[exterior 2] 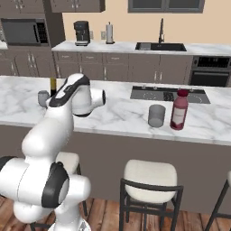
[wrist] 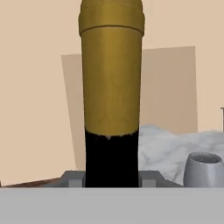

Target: There is a wine glass and glass cup on the dining counter. Place the wine bottle next to the wine glass and the juice bottle next to the glass cup.

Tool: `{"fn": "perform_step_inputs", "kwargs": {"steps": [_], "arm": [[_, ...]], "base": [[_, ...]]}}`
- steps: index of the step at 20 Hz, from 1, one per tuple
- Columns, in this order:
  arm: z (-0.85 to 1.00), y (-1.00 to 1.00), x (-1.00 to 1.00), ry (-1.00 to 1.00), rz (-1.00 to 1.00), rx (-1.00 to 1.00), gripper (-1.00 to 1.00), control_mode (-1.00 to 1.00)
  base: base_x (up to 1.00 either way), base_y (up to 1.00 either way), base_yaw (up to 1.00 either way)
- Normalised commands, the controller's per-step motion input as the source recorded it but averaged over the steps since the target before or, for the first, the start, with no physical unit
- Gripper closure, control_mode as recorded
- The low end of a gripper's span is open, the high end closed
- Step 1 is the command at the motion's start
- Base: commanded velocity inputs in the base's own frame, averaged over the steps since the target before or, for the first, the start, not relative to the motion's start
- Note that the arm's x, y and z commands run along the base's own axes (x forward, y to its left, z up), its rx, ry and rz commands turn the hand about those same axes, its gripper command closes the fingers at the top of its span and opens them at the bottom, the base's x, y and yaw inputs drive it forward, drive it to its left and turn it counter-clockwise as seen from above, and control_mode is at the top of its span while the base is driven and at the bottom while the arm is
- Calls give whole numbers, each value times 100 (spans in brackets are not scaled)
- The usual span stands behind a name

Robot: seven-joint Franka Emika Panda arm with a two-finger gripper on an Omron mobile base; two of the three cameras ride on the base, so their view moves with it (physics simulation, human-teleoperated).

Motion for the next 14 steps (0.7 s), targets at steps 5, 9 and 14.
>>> {"fn": "perform_step_inputs", "kwargs": {"steps": [5,9,14], "arm": [[0,8,58,0,11,0,100,-100],[0,13,51,0,6,0,100,-100],[-1,12,48,0,3,0,100,-100]], "base": [[0,0,0],[0,0,0],[0,0,0]]}}
